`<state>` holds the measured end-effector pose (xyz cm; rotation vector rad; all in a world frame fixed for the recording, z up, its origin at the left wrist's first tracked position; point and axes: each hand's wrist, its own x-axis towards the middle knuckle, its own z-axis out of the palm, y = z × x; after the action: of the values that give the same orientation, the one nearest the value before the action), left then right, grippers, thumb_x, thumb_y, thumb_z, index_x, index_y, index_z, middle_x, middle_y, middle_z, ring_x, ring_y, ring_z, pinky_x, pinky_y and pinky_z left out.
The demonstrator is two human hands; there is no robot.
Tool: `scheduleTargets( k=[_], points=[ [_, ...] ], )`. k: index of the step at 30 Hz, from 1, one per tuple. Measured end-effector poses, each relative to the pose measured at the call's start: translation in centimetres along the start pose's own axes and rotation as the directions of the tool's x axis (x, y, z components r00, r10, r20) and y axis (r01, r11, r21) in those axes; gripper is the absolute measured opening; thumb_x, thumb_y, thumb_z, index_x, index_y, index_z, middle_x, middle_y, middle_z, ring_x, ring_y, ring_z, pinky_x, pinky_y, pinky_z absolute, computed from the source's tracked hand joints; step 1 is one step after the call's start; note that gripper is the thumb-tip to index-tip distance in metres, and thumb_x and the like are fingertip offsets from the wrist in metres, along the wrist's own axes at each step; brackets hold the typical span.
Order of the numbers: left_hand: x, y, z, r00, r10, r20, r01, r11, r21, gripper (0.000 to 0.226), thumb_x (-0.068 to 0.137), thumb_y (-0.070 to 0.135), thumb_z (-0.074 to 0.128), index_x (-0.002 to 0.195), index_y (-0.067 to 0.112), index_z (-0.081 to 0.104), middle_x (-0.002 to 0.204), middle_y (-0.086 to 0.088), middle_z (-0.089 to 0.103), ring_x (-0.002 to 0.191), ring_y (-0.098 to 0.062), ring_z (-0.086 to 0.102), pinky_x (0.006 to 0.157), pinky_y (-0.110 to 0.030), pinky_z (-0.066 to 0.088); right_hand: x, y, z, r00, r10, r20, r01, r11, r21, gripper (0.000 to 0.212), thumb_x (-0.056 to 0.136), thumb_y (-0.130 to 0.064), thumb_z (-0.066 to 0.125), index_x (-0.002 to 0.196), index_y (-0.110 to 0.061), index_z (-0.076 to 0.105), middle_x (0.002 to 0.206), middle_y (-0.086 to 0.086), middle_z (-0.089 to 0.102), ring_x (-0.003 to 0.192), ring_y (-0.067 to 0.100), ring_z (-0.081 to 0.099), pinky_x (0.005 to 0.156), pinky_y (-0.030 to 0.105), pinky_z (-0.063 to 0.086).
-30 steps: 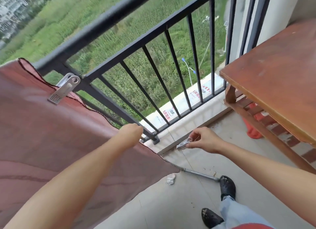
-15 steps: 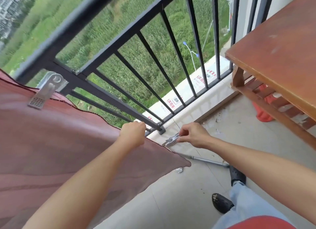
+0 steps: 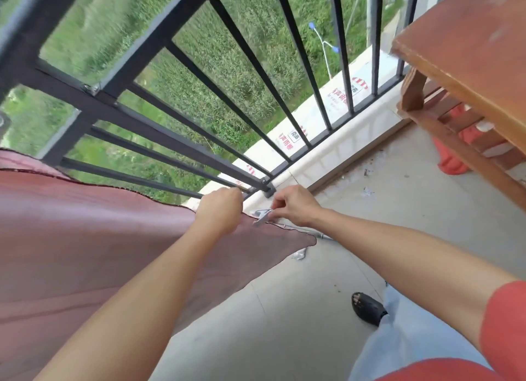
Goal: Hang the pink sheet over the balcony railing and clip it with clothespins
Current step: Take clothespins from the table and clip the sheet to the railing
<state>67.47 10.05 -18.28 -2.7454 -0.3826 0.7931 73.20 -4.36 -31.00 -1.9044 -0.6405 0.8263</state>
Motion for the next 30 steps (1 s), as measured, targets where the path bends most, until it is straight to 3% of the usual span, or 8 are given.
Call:
scheduleTargets(
  k=[5,11,14,17,20,24,27,30],
  points=[
    [-0.5,0.3,-0.4,0.998,0.054,-0.017,-0.054,0.998,-0.032,0.017,0.081,0.022,0.061,0.092,0.024,0.072,0.1,0.0,0.064,0.098,-0.027,0.061,0.07,-0.031,0.041,1.4,-0.1,0.6,0.999,-0.007,0.045,0.002,0.993,0.117,0.02,0.068,-0.027,0.088,0.071,-0.015,0.072,0.066,-0.007,0.068,0.064,0.006,0.06,0.062,0.023,0.048],
    [-1.1,0.2,-0.7,0.992,0.093,-0.09,-0.098,0.994,-0.05,0.02,0.082,0.018,0.058,0.093,0.025,0.072,0.095,0.003,0.057,0.098,-0.023,0.058,0.066,-0.035,0.045,2.0,-0.3,0.0,0.984,-0.064,0.167,0.026,0.974,0.225,0.016,0.07,-0.015,0.087,0.073,-0.009,0.072,0.061,-0.008,0.066,0.048,-0.005,0.054,0.053,0.014,0.042],
    [-1.1,0.2,-0.8,0.993,0.072,-0.096,-0.081,0.992,-0.094,0.018,0.081,0.02,0.059,0.092,0.025,0.073,0.095,0.003,0.056,0.096,-0.024,0.057,0.065,-0.034,0.045,1.8,-0.1,-0.2,0.979,-0.098,0.177,0.051,0.966,0.254,0.017,0.069,-0.016,0.087,0.075,-0.007,0.073,0.069,0.003,0.073,0.06,0.007,0.062,0.06,0.029,0.052],
    [-1.1,0.4,-0.7,0.992,0.071,-0.108,-0.082,0.991,-0.102,0.013,0.082,0.023,0.063,0.091,0.025,0.072,0.093,0.005,0.055,0.097,-0.022,0.057,0.062,-0.031,0.037,1.9,-0.1,0.4,0.983,-0.098,0.156,0.054,0.964,0.259,0.017,0.071,-0.014,0.086,0.08,-0.009,0.074,0.069,-0.001,0.071,0.061,0.007,0.063,0.068,0.036,0.056],
    [-1.2,0.5,-0.8,0.994,0.058,-0.098,-0.069,0.991,-0.114,0.016,0.083,0.037,0.068,0.092,0.024,0.072,0.094,0.005,0.054,0.098,-0.019,0.056,0.063,-0.03,0.033,2.4,0.0,0.5,0.986,-0.087,0.145,0.051,0.97,0.236,0.026,0.071,-0.013,0.085,0.094,-0.015,0.074,0.077,-0.013,0.068,0.06,-0.003,0.061,0.072,0.035,0.059],
    [-1.0,0.5,-0.8,0.994,0.041,-0.103,-0.053,0.992,-0.116,0.017,0.083,0.039,0.069,0.092,0.024,0.073,0.093,0.006,0.055,0.099,-0.019,0.057,0.064,-0.03,0.035,2.2,0.2,0.5,0.976,-0.058,0.21,0.017,0.981,0.192,0.052,0.071,-0.019,0.086,0.118,-0.025,0.066,0.11,-0.004,0.066,0.078,0.012,0.064,0.077,0.028,0.056],
    [-0.9,0.5,-0.8,0.997,0.023,-0.068,-0.032,0.99,-0.138,0.015,0.079,0.036,0.071,0.088,0.024,0.072,0.089,0.008,0.052,0.098,-0.02,0.057,0.065,-0.029,0.035,1.4,0.7,0.3,0.976,-0.032,0.217,-0.003,0.987,0.159,0.073,0.071,-0.024,0.086,0.136,-0.031,0.053,0.113,-0.002,0.061,0.089,0.015,0.064,0.089,0.031,0.052],
    [-0.7,0.7,-0.9,0.997,0.012,-0.082,-0.024,0.988,-0.153,0.013,0.078,0.032,0.07,0.09,0.026,0.07,0.094,0.006,0.056,0.101,-0.02,0.057,0.067,-0.029,0.04,0.0,1.9,-1.6,0.98,0.045,0.194,-0.051,0.998,0.026,0.067,0.073,-0.029,0.084,0.134,-0.025,0.056,0.106,-0.007,0.062,0.091,0.016,0.064,0.091,0.034,0.051]
  ],
)
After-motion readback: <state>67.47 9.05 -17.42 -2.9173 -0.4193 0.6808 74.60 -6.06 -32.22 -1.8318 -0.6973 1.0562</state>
